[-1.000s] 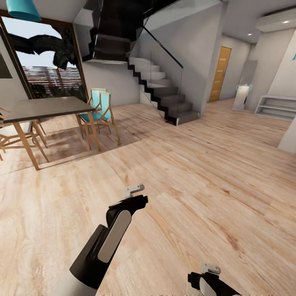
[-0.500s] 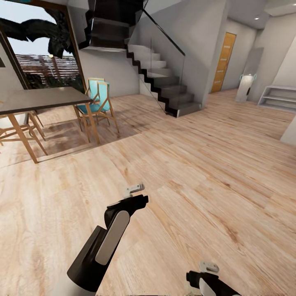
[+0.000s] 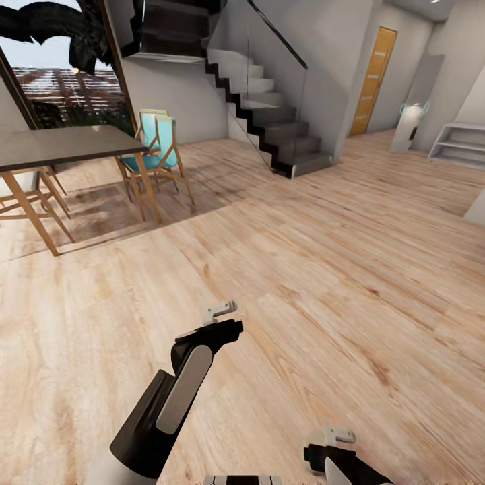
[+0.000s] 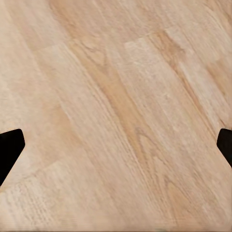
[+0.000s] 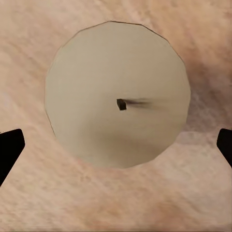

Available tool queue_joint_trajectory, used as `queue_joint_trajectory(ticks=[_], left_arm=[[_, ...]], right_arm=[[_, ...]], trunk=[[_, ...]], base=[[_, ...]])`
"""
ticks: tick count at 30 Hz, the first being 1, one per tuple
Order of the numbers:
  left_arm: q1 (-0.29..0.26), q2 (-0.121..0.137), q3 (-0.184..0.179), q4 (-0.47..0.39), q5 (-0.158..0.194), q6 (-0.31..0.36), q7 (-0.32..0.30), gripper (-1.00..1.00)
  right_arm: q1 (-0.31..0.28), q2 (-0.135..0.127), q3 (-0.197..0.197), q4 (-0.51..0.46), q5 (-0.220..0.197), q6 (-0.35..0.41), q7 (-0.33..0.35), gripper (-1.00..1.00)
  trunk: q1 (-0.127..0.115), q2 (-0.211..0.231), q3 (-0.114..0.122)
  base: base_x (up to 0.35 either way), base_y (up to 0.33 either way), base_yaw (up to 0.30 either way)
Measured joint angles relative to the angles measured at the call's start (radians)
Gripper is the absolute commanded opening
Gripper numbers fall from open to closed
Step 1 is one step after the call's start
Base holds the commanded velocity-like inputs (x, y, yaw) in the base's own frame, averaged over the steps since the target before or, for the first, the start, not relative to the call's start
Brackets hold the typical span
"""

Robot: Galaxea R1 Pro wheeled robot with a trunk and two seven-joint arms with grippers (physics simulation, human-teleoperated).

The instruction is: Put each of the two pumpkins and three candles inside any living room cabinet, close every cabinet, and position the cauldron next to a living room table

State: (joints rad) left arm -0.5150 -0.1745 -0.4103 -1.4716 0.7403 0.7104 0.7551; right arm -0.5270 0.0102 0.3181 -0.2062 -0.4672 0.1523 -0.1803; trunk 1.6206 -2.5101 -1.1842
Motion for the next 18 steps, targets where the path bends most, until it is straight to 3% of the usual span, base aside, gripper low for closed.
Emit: queue_joint_trajectory(ticks=[18], left_arm=[[0.000, 0.000, -0.002, 0.001, 0.000, -0.001, 0.000, 1.00]], right_arm=[[0.000, 0.001, 0.001, 0.000, -0.002, -0.036, 0.000, 1.00]], trunk=[[0.007, -0.004, -0.062]], base=[[0.000, 0.000, 0.000]])
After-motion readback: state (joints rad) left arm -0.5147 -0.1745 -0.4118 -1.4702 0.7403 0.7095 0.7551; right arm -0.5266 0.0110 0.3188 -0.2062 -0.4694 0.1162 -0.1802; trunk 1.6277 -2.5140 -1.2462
